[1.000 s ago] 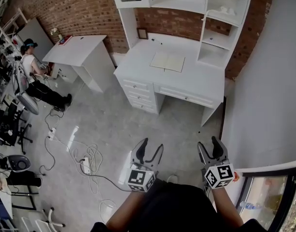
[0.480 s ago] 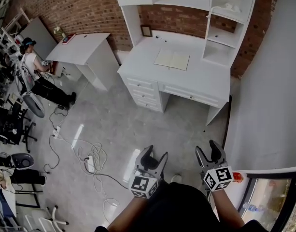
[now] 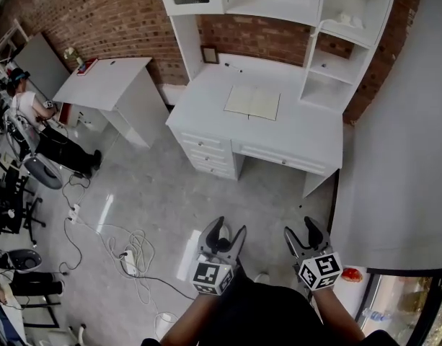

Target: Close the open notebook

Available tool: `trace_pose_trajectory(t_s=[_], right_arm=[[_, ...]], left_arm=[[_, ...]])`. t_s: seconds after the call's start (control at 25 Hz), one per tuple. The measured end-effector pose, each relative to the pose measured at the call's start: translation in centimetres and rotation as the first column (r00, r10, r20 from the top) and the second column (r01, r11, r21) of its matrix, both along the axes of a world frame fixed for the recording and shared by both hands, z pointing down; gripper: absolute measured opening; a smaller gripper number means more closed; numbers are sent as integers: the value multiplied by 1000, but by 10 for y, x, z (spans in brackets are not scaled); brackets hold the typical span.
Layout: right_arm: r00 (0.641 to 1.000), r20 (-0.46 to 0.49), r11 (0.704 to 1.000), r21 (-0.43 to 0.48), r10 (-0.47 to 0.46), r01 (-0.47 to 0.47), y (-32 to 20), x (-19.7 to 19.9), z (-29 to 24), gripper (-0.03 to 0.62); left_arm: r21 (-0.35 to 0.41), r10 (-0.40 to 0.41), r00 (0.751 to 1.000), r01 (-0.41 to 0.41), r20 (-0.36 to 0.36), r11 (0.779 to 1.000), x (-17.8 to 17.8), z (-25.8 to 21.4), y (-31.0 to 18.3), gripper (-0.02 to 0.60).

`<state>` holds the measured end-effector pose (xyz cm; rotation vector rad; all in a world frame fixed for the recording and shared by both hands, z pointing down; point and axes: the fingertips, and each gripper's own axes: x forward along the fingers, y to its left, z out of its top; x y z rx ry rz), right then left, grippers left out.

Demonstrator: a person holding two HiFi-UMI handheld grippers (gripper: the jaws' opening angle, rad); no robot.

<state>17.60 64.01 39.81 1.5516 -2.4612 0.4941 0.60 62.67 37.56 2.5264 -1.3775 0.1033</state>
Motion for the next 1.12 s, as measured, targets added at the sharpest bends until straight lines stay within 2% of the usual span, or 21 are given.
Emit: trace_pose_trajectory(t_s=[0.36,0.6,0.88,1.12], right_arm=[[997,-70,999,-8,-36,36,-133,-70,-19,261],[997,-60,998,-36,-51,49,-209,-126,-27,264],[997,-68,997,-65,-37,32,-278,-179,-19,264],[997,-82,995,-100,-15,7,-305,-199,-10,264]], left_arm=[[1,38,998,-38,-45,999,-52,-16,-135,242],[-13,44,997,-45,-71,999,-99,-24,-211,242],[-10,54,996,-54,-77,998,-157,-22,-279,242],[-10,73,994,-74,-76,997,-184,-19,-312,242]])
